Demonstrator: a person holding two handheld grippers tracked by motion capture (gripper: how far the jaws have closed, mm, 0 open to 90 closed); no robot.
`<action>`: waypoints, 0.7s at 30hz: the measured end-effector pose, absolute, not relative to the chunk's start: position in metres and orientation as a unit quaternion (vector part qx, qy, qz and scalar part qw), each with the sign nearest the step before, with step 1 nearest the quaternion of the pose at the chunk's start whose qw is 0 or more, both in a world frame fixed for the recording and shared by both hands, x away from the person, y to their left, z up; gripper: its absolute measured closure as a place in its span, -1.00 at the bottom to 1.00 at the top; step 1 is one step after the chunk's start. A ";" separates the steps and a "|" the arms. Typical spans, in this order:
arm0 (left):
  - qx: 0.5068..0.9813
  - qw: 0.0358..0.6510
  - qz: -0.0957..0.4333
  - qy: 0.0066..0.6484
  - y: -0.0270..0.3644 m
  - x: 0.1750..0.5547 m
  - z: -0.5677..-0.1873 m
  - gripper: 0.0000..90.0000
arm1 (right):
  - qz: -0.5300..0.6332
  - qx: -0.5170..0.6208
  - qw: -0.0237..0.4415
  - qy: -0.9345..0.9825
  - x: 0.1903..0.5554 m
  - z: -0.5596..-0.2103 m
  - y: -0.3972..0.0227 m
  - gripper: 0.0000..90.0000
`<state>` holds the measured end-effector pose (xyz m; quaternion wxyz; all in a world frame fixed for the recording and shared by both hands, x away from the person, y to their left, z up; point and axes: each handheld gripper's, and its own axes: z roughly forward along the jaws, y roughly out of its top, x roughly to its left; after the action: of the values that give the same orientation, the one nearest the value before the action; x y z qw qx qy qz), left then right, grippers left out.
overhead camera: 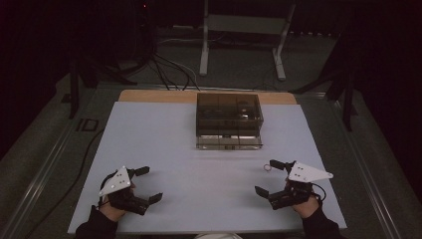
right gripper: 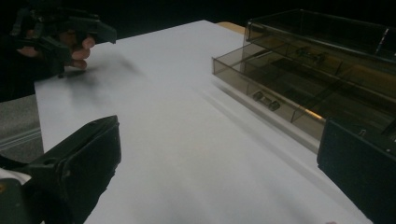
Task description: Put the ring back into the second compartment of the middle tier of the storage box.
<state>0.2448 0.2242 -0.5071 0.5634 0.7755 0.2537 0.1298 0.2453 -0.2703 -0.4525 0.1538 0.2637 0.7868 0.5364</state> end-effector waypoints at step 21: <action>0.778 0.560 0.131 0.252 0.224 0.244 -0.507 -0.98 | 0.539 0.267 0.182 0.778 0.262 -0.434 -0.279 -1.00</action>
<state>0.2442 0.2237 -0.5072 0.5599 0.7784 0.2517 0.1311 0.2616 -0.2786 -0.4343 0.1820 0.2670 0.7775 0.5395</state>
